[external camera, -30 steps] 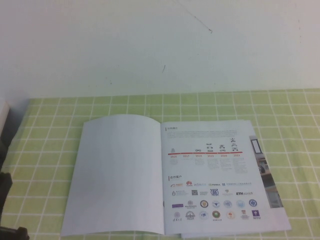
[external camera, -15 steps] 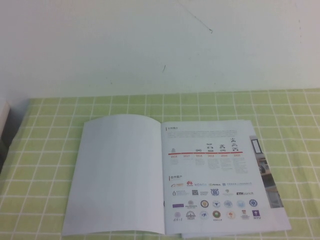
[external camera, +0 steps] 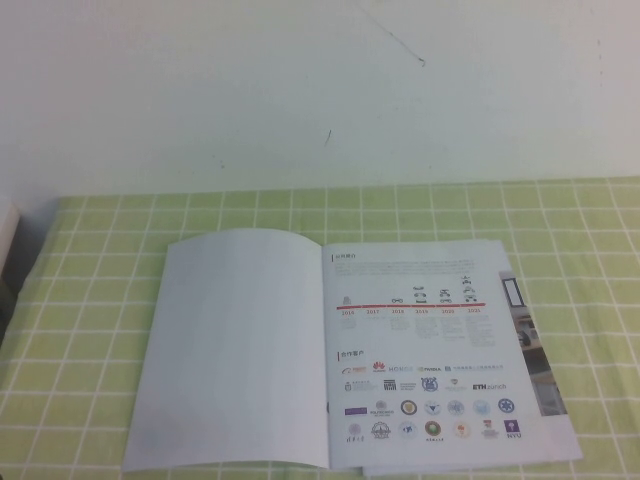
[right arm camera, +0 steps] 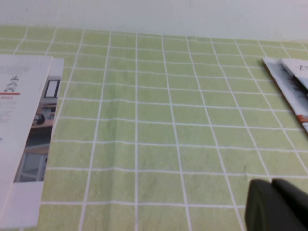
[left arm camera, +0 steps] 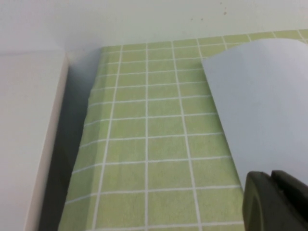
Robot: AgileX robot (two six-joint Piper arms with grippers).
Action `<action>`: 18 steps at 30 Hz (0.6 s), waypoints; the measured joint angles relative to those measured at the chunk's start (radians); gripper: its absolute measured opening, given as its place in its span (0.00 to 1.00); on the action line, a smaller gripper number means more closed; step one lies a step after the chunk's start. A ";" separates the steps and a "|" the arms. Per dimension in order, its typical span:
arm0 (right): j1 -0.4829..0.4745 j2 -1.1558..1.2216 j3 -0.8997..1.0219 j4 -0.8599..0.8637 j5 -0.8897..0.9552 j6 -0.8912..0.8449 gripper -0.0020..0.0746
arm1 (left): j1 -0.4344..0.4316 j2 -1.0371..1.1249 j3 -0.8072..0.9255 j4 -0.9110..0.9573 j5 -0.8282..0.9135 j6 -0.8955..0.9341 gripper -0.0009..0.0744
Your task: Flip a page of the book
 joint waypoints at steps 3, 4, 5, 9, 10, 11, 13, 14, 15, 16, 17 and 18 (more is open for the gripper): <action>0.000 0.000 0.000 0.000 0.000 0.000 0.02 | -0.023 0.000 0.000 -0.002 0.001 -0.013 0.01; 0.000 0.000 0.000 0.000 0.000 0.000 0.02 | -0.025 0.000 0.000 0.005 0.001 -0.017 0.01; 0.000 0.000 0.000 0.000 0.000 0.000 0.02 | -0.025 0.000 0.000 0.020 0.001 -0.020 0.01; 0.000 0.000 0.000 0.000 0.000 0.000 0.02 | -0.010 0.000 0.000 0.104 -0.003 -0.024 0.01; 0.000 0.000 0.000 0.000 0.000 0.000 0.02 | -0.005 0.000 0.000 0.112 -0.003 -0.024 0.01; 0.000 0.000 0.000 0.000 0.000 0.000 0.02 | -0.005 0.000 0.000 0.116 -0.003 -0.024 0.01; 0.000 0.000 0.000 0.000 0.000 0.000 0.02 | -0.005 0.000 0.000 0.118 -0.003 -0.024 0.01; 0.000 0.000 0.000 0.000 0.000 0.000 0.02 | -0.005 0.000 0.000 0.118 -0.003 -0.024 0.01; 0.000 0.000 0.000 0.000 0.000 0.000 0.02 | -0.005 0.000 0.000 0.118 -0.003 -0.024 0.01; 0.000 0.000 0.000 0.000 0.000 0.000 0.02 | -0.005 0.000 0.000 0.118 -0.003 -0.024 0.01; 0.000 0.000 0.000 0.000 0.000 0.000 0.02 | -0.005 0.000 0.000 0.118 -0.003 -0.024 0.01; 0.000 0.000 0.000 0.000 0.000 0.000 0.02 | -0.005 0.000 0.000 0.118 -0.003 -0.024 0.01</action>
